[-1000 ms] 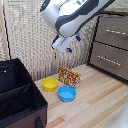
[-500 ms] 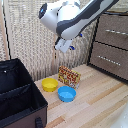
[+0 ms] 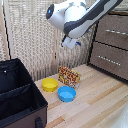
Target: With caution, bring your gripper towards the upper drawer's hold. Grasp the drawer hold tightly with your gripper tool. Pull the drawer in your direction to reveal the contents of the top drawer.
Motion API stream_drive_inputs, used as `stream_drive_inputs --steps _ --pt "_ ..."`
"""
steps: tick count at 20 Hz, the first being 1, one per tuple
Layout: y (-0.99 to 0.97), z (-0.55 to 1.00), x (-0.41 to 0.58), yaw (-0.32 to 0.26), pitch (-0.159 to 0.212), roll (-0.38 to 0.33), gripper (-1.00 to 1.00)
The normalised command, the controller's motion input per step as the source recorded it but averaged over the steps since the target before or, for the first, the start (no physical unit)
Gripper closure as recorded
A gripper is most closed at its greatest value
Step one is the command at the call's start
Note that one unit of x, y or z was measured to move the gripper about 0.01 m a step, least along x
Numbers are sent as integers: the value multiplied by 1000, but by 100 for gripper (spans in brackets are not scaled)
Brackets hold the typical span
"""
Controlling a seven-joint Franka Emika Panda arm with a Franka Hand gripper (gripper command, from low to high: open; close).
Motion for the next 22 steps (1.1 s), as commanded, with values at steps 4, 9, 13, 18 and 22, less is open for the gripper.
stream_drive_inputs --steps 4,9,13,18,22 --pt "-857 178 0 42 0 -95 -100" --pt "-643 245 0 0 30 -217 -100" --pt "-391 53 0 0 84 -323 -100" --pt "-378 17 -144 3 72 -253 -100" --pt "-653 -3 -252 17 -2 -154 -100"
